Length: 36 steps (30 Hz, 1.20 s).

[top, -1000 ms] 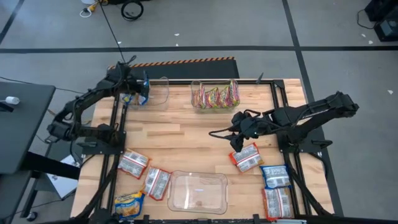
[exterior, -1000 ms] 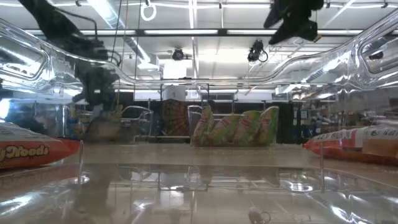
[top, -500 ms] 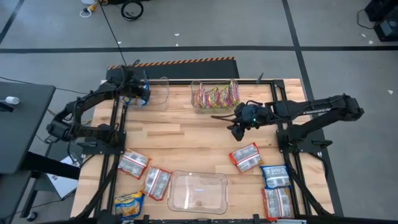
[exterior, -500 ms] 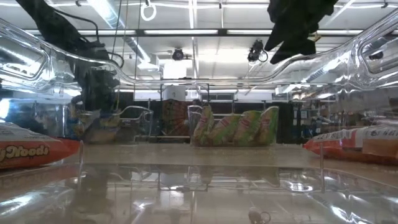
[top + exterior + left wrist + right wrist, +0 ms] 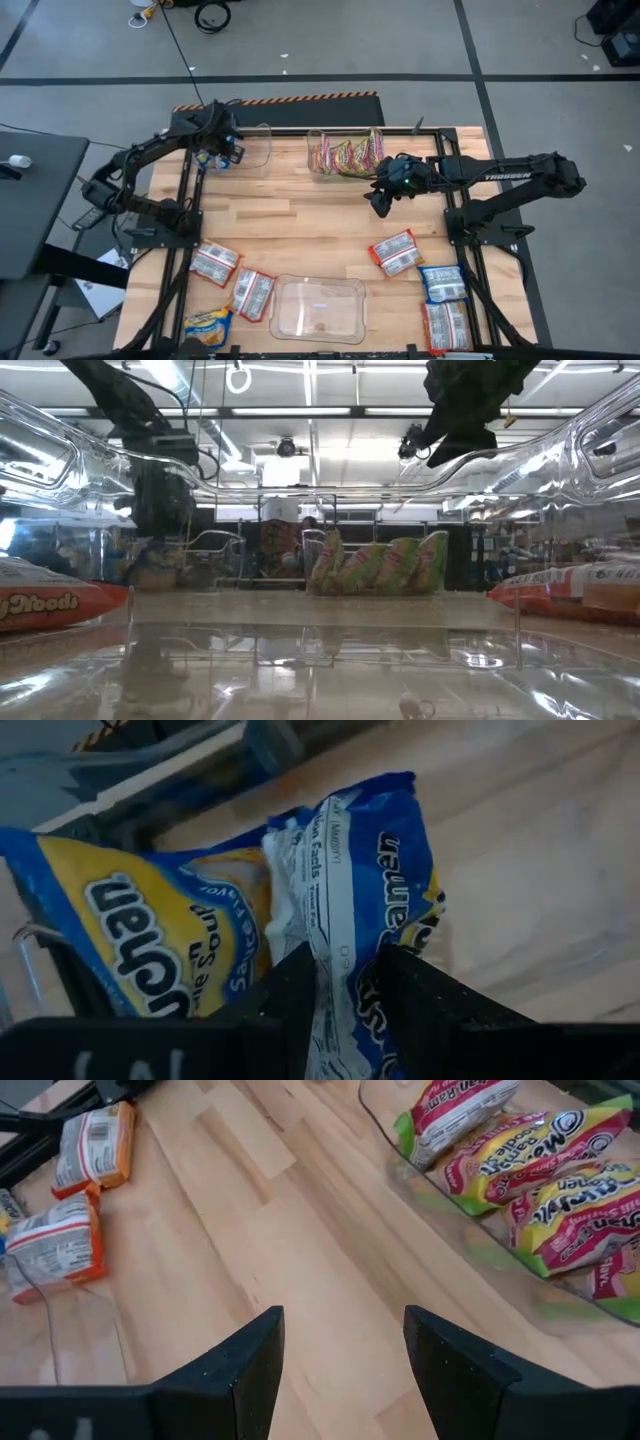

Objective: Sort Maruchan noodles
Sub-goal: Put the blue noodle pack into the top left transparent bin

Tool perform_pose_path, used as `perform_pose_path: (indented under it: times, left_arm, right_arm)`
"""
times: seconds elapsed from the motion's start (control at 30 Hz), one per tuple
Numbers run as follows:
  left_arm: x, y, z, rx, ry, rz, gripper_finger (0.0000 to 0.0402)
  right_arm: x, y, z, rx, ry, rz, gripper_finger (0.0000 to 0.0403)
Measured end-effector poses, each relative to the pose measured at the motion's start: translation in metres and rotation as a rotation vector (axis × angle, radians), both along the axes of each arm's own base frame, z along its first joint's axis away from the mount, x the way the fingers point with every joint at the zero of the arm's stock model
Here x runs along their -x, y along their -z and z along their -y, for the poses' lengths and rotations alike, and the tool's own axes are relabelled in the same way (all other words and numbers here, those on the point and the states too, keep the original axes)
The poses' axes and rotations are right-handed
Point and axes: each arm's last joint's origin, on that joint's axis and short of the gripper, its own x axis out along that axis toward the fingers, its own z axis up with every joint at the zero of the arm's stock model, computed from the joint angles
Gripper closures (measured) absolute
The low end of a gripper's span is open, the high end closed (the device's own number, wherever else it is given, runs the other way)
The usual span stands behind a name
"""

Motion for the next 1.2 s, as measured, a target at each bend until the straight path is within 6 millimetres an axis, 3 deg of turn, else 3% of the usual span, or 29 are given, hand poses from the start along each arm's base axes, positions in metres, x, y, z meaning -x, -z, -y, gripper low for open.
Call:
perform_pose_path:
  times: [0.13, 0.33, 0.4, 0.73, 0.87, 0.97, 1.03, 1.1, 1.2]
  left_arm:
    - [-0.006, 0.003, 0.003, 0.036, 0.026, -0.103, 0.0283]
    - [-0.022, -0.025, 0.000, 0.018, 0.006, -0.361, 0.0283]
    - [-0.022, -0.026, -0.002, 0.039, 0.000, -0.406, 0.0283]
    - [-0.020, -0.010, -0.004, 0.122, 0.030, -0.551, 0.0257]
    - [-0.021, -0.031, -0.004, 0.147, 0.007, -0.563, 0.0243]
    - [-0.025, -0.056, -0.001, 0.203, -0.052, -0.482, 0.0240]
    - [-0.031, -0.065, 0.000, 0.196, -0.103, -0.309, 0.0240]
    - [-0.042, -0.068, -0.001, 0.162, -0.104, -0.118, 0.0242]
    - [-0.060, -0.058, -0.004, 0.152, -0.095, 0.080, 0.0251]
  right_arm:
    - [0.000, 0.000, 0.000, 0.021, -0.022, -0.010, 0.0189]
    - [-0.001, -0.001, 0.003, 0.040, -0.006, 0.011, 0.0189]
    - [-0.001, -0.002, 0.005, 0.051, -0.010, 0.013, 0.0189]
    - [-0.001, -0.001, 0.008, 0.084, -0.038, -0.002, 0.0189]
    - [-0.001, -0.001, 0.008, 0.083, -0.036, -0.001, 0.0189]
    - [-0.001, -0.001, 0.009, 0.084, -0.032, -0.001, 0.0189]
    - [-0.001, -0.002, 0.011, 0.087, -0.022, 0.002, 0.0189]
    - [-0.001, -0.001, 0.014, 0.087, -0.009, -0.001, 0.0189]
    - [-0.003, 0.001, 0.017, 0.085, 0.002, -0.014, 0.0189]
